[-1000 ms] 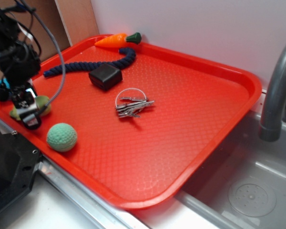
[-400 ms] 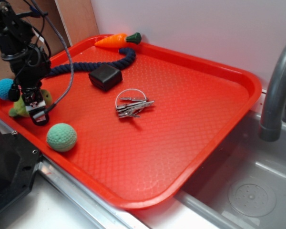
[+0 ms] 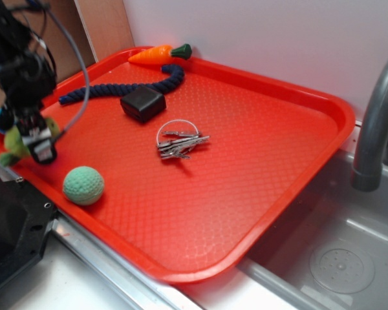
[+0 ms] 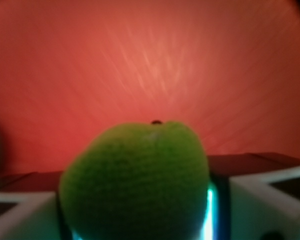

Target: Grab the green animal.

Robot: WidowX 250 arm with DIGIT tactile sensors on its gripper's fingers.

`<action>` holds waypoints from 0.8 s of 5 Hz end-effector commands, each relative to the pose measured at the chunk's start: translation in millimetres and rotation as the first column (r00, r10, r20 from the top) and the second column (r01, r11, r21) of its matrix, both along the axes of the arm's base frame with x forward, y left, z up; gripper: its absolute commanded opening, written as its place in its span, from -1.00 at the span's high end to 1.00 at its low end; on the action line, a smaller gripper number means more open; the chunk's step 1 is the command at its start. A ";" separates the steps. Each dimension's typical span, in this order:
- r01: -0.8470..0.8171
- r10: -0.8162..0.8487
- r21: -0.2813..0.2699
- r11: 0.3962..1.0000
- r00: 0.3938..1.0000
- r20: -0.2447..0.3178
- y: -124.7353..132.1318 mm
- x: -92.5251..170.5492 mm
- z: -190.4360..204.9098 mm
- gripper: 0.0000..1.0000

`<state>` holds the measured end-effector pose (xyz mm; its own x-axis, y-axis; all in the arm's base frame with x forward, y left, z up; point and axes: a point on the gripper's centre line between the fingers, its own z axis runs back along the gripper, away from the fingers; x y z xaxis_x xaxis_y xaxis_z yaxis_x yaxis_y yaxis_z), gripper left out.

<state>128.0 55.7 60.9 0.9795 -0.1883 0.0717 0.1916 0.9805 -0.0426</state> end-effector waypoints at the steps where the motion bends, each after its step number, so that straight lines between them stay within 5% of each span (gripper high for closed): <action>1: -0.200 0.195 0.042 0.979 0.974 0.113 -53.1 24.5 104.0 1.00; 2: -0.268 0.265 0.025 0.963 0.961 0.081 -76.5 46.4 141.3 1.00; 4: -0.336 0.336 0.049 0.940 0.942 0.022 -67.7 88.5 132.6 1.00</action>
